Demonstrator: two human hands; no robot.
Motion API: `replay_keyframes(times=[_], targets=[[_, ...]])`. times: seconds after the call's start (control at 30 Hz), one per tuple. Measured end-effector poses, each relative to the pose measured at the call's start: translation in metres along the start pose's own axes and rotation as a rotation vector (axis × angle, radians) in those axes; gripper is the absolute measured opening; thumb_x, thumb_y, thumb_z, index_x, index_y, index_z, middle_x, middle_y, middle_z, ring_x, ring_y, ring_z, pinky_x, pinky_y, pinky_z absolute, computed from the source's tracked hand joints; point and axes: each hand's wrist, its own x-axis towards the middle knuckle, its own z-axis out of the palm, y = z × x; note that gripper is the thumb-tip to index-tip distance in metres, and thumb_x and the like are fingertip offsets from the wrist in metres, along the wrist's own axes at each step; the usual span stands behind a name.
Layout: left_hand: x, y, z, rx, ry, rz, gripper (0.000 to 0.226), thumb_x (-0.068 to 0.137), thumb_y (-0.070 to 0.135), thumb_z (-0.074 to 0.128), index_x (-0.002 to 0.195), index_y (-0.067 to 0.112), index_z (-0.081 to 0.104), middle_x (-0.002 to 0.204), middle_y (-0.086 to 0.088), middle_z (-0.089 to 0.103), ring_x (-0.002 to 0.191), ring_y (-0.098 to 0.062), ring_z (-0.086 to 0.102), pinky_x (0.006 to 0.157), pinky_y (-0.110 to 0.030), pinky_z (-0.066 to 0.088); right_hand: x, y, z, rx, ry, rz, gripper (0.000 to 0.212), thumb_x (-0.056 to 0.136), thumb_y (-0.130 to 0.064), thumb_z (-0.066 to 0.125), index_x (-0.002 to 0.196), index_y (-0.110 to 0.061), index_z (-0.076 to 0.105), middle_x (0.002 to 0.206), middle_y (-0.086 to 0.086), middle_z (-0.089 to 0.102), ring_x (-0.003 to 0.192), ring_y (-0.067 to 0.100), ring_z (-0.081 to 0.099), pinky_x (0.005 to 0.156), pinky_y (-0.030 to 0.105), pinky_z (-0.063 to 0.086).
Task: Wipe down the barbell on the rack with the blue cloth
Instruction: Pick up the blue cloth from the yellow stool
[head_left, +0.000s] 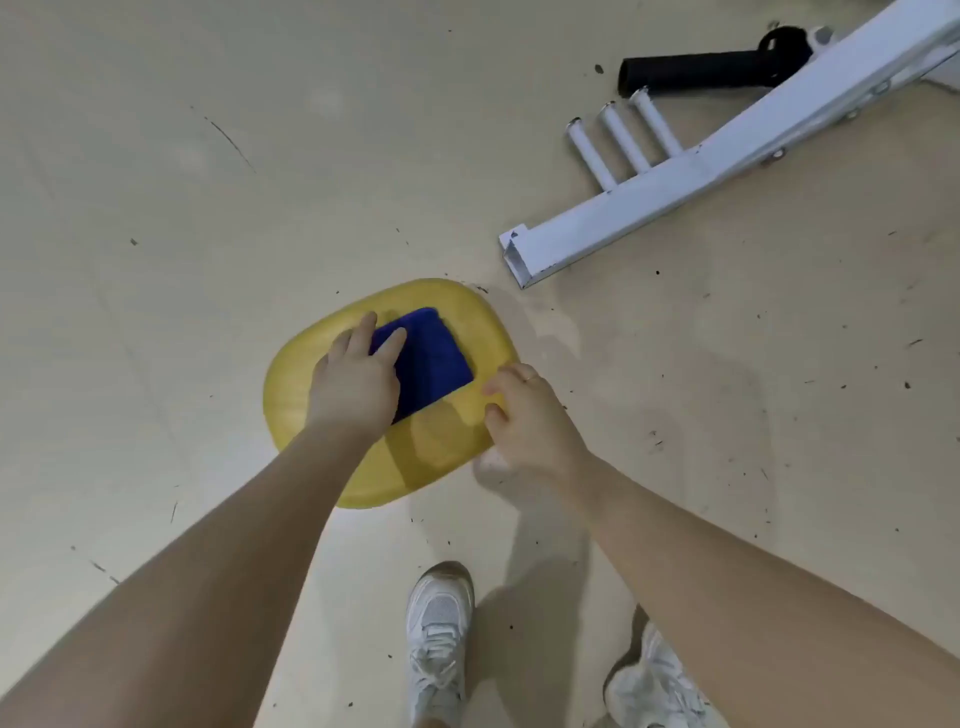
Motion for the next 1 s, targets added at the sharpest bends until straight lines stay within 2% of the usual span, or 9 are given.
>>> replay_keyframes(times=[0.17,0.27,0.4,0.53,0.63,0.73,0.83,0.9,1.0], targets=[[0.03,-0.01,0.024,-0.005,-0.017,-0.061,0.056,0.092,0.031,0.05,0.141,0.015,0.029,0.142,-0.01,0.038,0.128,-0.031,0.036,0.104,-0.042,0.032,0.032,0.013,0.015,0.096,0.031,0.05,0.03,0.092,-0.006,0.045,0.12,-0.003,0.055,0.125,0.011,0.051,0.11,0.024,0.052,0.082,0.013,0.033],[0.033,0.0,0.024,-0.008,-0.115,-0.053,0.036,0.088,0.025,0.053,0.12,0.011,0.045,0.112,-0.01,0.059,0.105,-0.03,0.054,0.089,-0.038,0.038,0.036,0.008,0.006,0.188,-0.004,0.133,0.038,0.094,-0.009,0.044,0.132,-0.005,0.044,0.131,0.008,0.05,0.12,0.022,0.048,0.091,0.019,0.035],[0.015,0.011,0.001,-0.499,-0.341,-0.058,0.013,0.085,0.017,0.053,0.096,0.012,0.057,0.092,-0.009,0.066,0.084,-0.027,0.06,0.068,-0.032,0.043,0.022,-0.009,-0.029,0.391,-0.014,0.248,0.042,0.097,-0.016,0.042,0.138,-0.013,0.036,0.125,0.003,0.052,0.112,0.018,0.051,0.095,0.026,0.041],[-0.017,0.047,-0.079,-0.879,-0.499,-0.029,0.006,0.08,0.017,0.054,0.086,0.017,0.056,0.083,-0.003,0.059,0.078,-0.021,0.056,0.07,-0.03,0.042,-0.014,-0.047,-0.102,0.545,-0.027,0.226,0.025,0.098,-0.026,0.043,0.119,-0.017,0.055,0.106,-0.006,0.057,0.1,0.013,0.053,0.085,0.02,0.041],[-0.043,0.085,-0.163,-1.03,-0.574,0.009,0.024,0.081,0.017,0.054,0.103,0.009,0.059,0.093,-0.008,0.063,0.086,-0.022,0.058,0.076,-0.031,0.043,-0.051,-0.087,-0.182,0.572,-0.01,0.086,0.019,0.094,-0.02,0.055,0.111,-0.019,0.061,0.108,-0.005,0.065,0.101,0.014,0.059,0.088,0.021,0.047],[-0.066,0.118,-0.231,-1.2,-0.591,0.04,0.022,0.087,0.015,0.054,0.107,0.013,0.063,0.105,-0.009,0.068,0.093,-0.023,0.063,0.079,-0.031,0.049,-0.08,-0.124,-0.248,0.568,0.008,0.035,0.021,0.09,-0.014,0.06,0.111,-0.017,0.063,0.104,-0.004,0.068,0.097,0.01,0.063,0.081,0.02,0.052],[-0.093,0.159,-0.301,-1.232,-0.594,0.105,0.03,0.089,0.037,0.052,0.107,0.016,0.065,0.108,-0.01,0.07,0.099,-0.027,0.065,0.085,-0.037,0.05,-0.117,-0.163,-0.312,0.647,0.119,0.02,0.011,0.089,-0.009,0.057,0.093,-0.017,0.063,0.087,-0.001,0.065,0.078,0.009,0.06,0.066,0.018,0.048],[-0.107,0.187,-0.339,-1.269,-0.587,0.102,0.036,0.092,0.044,0.047,0.099,0.016,0.068,0.102,-0.007,0.072,0.095,-0.024,0.067,0.087,-0.036,0.05,-0.137,-0.182,-0.349,0.675,0.182,-0.037,0.009,0.089,-0.01,0.055,0.085,-0.016,0.06,0.084,0.0,0.062,0.075,0.01,0.057,0.065,0.023,0.046],[-0.114,0.234,-0.376,-1.265,-0.616,0.099,0.044,0.094,0.048,0.039,0.1,0.018,0.069,0.103,-0.005,0.073,0.094,-0.021,0.067,0.092,-0.036,0.048,-0.154,-0.185,-0.404,0.494,0.336,-0.152,0.014,0.088,-0.012,0.059,0.078,-0.022,0.059,0.094,-0.016,0.052,0.082,0.002,0.052,0.07,0.016,0.041]])
